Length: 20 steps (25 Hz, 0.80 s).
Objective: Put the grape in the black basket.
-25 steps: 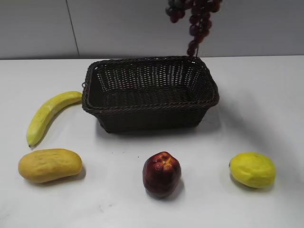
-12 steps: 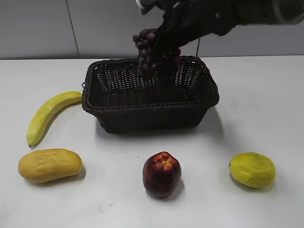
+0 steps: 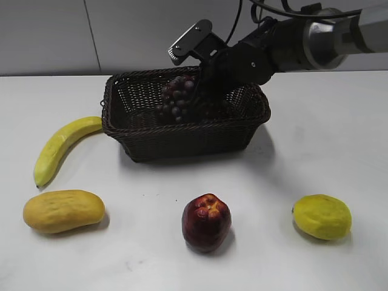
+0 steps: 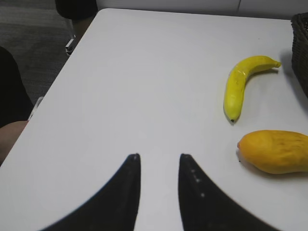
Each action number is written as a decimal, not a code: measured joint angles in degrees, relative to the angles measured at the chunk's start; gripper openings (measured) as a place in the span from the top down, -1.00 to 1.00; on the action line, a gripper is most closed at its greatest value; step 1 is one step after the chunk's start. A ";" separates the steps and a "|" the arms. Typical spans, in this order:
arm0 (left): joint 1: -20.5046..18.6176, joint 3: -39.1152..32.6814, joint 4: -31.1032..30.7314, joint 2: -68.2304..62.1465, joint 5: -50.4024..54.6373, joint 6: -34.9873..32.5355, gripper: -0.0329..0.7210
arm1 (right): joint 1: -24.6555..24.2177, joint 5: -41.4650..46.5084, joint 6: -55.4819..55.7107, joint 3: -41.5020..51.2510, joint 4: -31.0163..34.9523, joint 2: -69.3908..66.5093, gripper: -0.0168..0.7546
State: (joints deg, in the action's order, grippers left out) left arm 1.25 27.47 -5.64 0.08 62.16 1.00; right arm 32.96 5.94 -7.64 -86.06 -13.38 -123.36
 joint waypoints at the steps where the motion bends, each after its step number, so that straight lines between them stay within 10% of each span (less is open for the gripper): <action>1: 0.00 0.00 0.00 0.00 0.00 0.00 0.34 | 0.00 0.15 0.00 0.00 0.00 0.06 0.63; 7: 0.00 0.00 0.00 0.00 0.00 0.00 0.34 | 0.00 3.09 0.00 0.00 -2.25 4.54 -0.54; 20: 0.00 0.00 0.00 0.00 0.00 0.00 0.34 | -15.79 27.61 13.43 -12.08 4.52 11.99 -0.66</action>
State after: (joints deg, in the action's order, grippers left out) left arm 1.25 27.47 -5.64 0.08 62.16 1.00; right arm 17.16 33.56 5.79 -98.14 -8.86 -111.37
